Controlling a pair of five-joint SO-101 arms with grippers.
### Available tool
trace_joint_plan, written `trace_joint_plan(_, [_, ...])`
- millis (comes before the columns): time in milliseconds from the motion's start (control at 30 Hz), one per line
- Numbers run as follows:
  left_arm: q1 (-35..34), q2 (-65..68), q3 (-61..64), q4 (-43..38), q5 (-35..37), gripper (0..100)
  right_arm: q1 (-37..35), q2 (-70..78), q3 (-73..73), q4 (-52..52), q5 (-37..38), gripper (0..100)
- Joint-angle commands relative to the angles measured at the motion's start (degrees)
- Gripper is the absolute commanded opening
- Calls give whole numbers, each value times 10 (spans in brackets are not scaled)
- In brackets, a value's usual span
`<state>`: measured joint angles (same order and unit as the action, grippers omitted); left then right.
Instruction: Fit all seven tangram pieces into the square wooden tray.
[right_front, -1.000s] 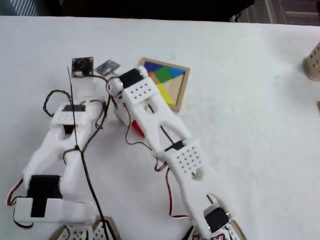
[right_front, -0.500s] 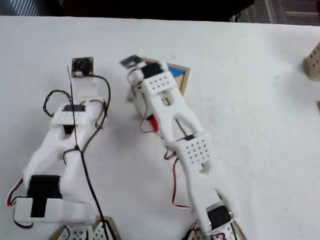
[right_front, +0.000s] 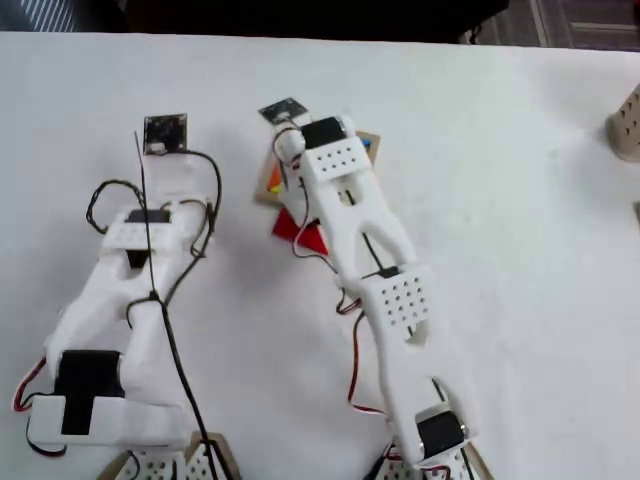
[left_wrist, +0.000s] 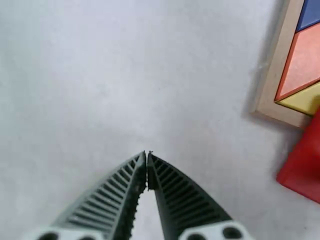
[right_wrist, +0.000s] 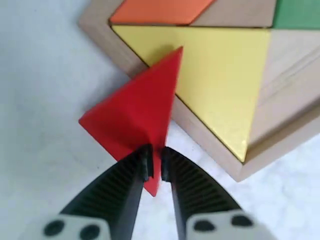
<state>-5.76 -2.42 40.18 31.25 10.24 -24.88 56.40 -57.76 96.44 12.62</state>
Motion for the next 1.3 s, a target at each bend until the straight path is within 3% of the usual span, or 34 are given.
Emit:
trace_joint_plan(0, [-4,-3,-8,-12,-7,24,7,-17,-4,-6,-5,18])
trace_joint_plan(300, [6,-3,-7,-9,-7,24,-4,-18,-9,11,-6,18])
trace_joint_plan(500, [58,-5,9,-13,-97,24,10,-39,-20,12,-5,21])
trace_joint_plan(600, [58,-5,8,-13,-102,24,22,-58,-29,13,-4,24])
trace_joint_plan(767, [58,-5,7,-13,-106,24,33,-87,-24,16,-6,106])
trace_joint_plan(867, [58,-5,5,-14,-107,24,43,-101,-12,21,-8,51])
trace_joint_plan(900, [55,-5,5,-14,-107,24,45,-108,2,21,-16,14])
trace_joint_plan(1067, [20,-3,-3,-41,-98,24,24,-167,147,16,-47,21])
trace_joint_plan(1267, [-27,-2,-17,-45,2,23,-45,-233,353,-103,-97,20])
